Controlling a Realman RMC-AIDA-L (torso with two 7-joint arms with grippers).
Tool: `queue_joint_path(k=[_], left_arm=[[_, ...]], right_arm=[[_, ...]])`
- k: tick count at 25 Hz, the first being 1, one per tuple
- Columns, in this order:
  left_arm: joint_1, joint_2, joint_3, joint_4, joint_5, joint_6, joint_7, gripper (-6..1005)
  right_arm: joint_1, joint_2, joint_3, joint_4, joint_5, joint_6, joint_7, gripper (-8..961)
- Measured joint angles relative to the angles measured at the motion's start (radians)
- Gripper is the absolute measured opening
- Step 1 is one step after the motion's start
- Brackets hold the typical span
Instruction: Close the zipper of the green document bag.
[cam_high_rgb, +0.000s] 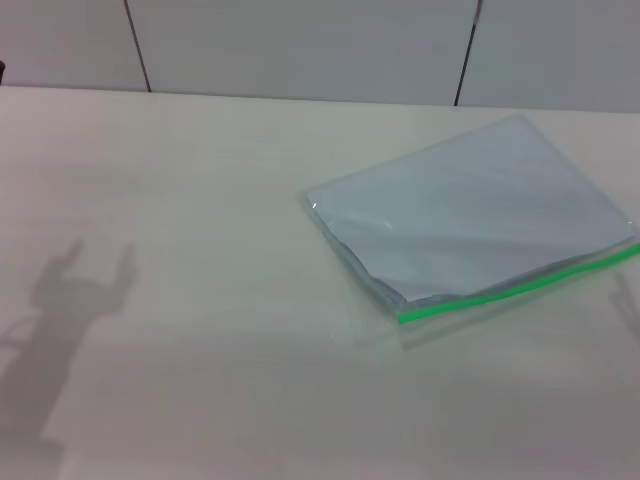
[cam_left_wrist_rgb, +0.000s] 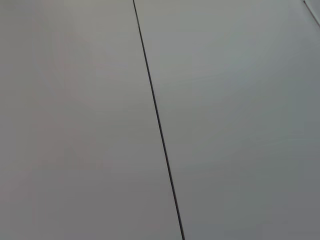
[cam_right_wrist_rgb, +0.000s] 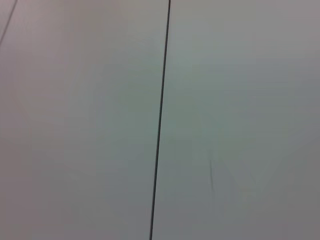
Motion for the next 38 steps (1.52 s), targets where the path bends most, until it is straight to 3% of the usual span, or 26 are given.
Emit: queue_joint_path(k=[38], left_arm=[[0.003,0.002,0.016,-0.012,-0.034,0.002,-0.102,649]], right_arm=[[0.001,-0.002,0.0,0.006,0.006,0.0,-0.004,885]])
